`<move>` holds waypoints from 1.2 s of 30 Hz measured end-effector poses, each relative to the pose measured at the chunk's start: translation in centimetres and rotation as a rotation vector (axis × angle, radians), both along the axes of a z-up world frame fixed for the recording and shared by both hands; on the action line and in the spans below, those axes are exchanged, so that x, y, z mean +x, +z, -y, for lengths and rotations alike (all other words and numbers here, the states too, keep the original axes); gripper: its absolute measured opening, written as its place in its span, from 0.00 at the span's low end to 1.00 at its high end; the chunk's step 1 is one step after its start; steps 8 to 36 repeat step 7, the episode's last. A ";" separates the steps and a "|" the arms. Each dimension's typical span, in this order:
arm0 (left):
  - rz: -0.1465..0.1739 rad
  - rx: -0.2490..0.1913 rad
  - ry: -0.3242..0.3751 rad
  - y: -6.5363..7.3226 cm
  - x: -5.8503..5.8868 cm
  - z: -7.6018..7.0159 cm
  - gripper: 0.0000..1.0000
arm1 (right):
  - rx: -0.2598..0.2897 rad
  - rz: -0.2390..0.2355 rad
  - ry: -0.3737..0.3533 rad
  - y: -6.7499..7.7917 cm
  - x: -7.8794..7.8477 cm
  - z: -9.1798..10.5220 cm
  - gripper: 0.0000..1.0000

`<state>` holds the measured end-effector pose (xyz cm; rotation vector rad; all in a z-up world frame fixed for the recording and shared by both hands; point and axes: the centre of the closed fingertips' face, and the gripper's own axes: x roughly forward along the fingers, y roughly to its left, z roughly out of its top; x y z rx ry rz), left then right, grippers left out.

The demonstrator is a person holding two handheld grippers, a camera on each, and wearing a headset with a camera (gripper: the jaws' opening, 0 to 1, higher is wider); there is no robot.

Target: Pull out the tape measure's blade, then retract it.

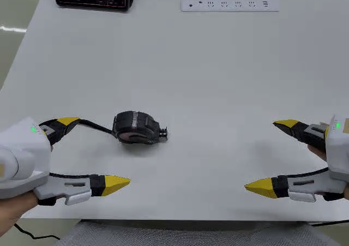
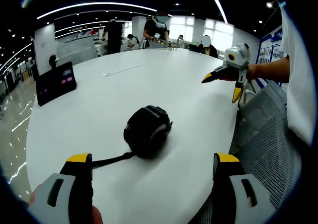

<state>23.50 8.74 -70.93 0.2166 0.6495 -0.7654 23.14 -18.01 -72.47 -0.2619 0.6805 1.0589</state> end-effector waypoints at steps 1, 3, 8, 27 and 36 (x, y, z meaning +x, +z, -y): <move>-0.001 -0.002 -0.002 0.0 0.0 0.0 0.99 | -0.001 0.000 0.000 0.0 0.0 0.0 0.92; 0.001 -0.008 -0.001 0.1 0.0 0.0 0.99 | 0.000 0.000 0.000 0.0 0.0 0.0 0.92; -0.007 -0.008 0.001 -0.1 -0.1 0.0 0.99 | 0.000 0.000 0.000 0.0 -0.1 0.0 0.91; -0.007 -0.008 0.001 -0.1 -0.1 0.0 0.99 | 0.000 0.000 0.000 0.0 -0.1 0.0 0.91; -0.007 -0.008 0.001 -0.1 -0.1 0.0 0.99 | 0.000 0.000 0.000 0.0 -0.1 0.0 0.91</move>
